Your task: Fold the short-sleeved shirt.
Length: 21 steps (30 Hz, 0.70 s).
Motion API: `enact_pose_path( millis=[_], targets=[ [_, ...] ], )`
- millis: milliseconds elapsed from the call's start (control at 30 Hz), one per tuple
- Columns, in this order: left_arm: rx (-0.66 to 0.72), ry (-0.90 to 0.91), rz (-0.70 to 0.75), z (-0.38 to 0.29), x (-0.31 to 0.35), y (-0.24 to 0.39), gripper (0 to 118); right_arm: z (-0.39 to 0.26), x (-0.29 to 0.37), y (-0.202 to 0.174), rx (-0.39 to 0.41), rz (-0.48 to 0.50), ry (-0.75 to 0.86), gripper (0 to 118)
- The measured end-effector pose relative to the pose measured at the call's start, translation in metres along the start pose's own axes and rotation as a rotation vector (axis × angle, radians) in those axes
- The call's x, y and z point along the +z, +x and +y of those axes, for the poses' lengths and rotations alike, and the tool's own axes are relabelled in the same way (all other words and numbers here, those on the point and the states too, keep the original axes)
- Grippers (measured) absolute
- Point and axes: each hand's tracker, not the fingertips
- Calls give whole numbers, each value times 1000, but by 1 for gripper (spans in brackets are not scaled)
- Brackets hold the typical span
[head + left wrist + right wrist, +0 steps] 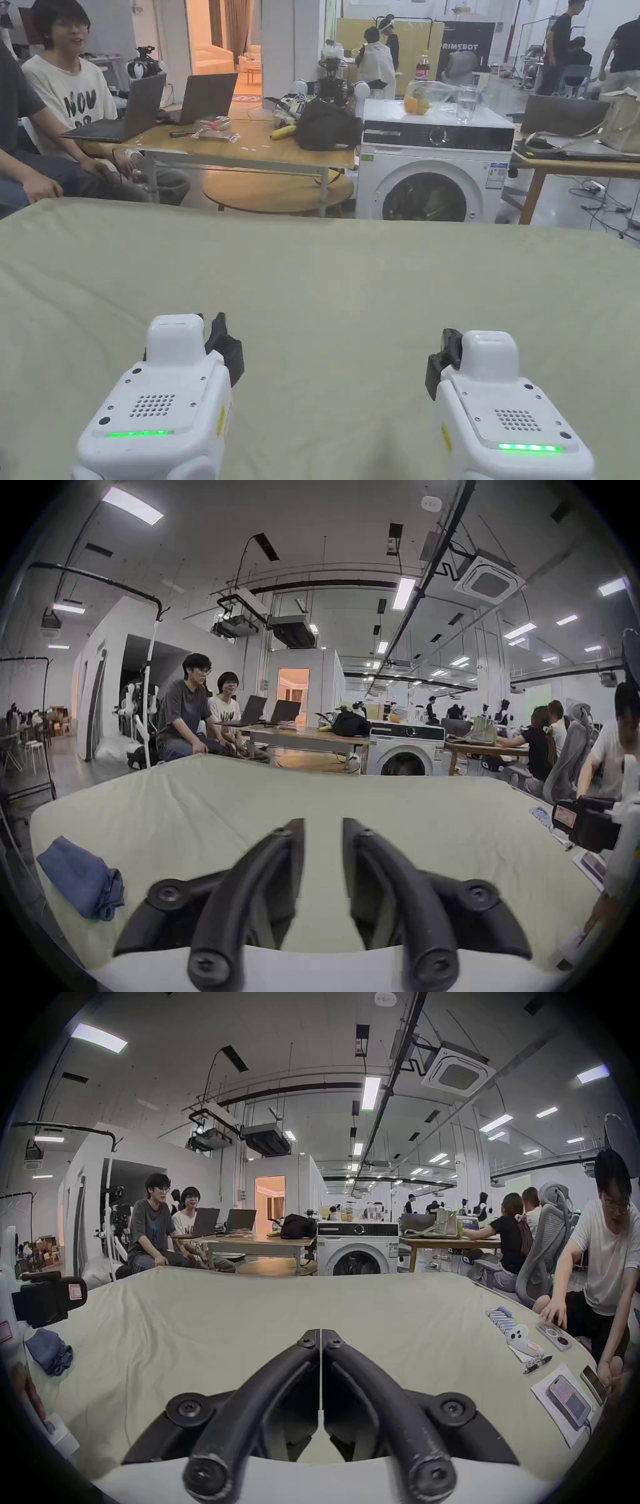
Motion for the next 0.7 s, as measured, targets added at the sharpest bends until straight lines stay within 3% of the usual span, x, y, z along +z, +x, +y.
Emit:
enact_pose_path(
  millis=[33,67,133,233,400,700],
  targets=[
    [12,-6,0,0,0,-1,57,0,1,0,4,1,-1,49],
    [21,-12,-2,1,1,-3,60,-1,0,1,8,-1,-3,60],
    [42,-13,0,1,1,-6,64,-2,-1,5,-6,16,-17,75],
    [58,4,3,-1,3,-10,74,-4,-4,5,-13,-33,-33,86],
    [63,18,-13,-1,2,-15,75,-4,-8,13,-51,-19,-40,86],
    [-6,57,-68,0,-2,-11,76,1,-8,16,-39,-24,-56,86]
  ],
)
